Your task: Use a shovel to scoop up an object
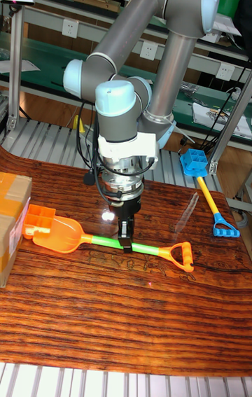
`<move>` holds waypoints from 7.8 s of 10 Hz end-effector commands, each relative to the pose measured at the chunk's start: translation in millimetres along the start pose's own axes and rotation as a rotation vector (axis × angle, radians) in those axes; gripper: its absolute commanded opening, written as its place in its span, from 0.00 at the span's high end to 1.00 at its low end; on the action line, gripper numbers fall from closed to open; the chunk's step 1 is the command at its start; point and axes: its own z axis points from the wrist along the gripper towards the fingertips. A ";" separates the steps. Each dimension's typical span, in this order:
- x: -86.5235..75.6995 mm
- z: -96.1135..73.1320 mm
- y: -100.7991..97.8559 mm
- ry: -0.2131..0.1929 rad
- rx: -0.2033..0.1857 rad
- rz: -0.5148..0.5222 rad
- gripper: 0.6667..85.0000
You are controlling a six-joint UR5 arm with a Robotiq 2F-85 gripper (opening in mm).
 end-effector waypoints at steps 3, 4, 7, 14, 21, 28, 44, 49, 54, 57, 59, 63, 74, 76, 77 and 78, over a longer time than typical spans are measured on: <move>23.0 -2.6 -1.8 0.085 0.006 0.051 0.99; 22.1 -2.5 -2.1 0.081 0.008 0.081 0.94; 20.6 -2.4 -2.8 0.076 0.009 0.032 0.14; 27.1 -3.0 2.6 0.101 -0.012 0.028 0.06; 58.6 -8.2 2.8 0.224 -0.011 0.028 0.06; 53.9 -7.1 -0.7 0.205 0.004 0.038 0.11; 71.8 2.1 -2.5 0.241 -0.003 0.125 0.08; 76.8 -0.5 1.2 0.265 -0.013 0.131 0.08; 52.0 -30.4 16.0 0.273 -0.036 0.155 0.08; 48.6 -39.2 4.3 0.311 0.030 0.128 0.09; 33.0 -34.7 1.5 0.248 0.036 0.122 0.09; 37.2 -40.1 -8.2 0.266 0.077 0.131 0.07; 31.5 -80.1 -3.0 0.265 0.038 0.148 0.09; 30.3 -80.8 -5.1 0.259 0.044 0.157 0.10; 28.8 -80.8 -7.2 0.254 0.050 0.163 0.10; 26.6 -80.8 -8.8 0.251 0.054 0.169 0.10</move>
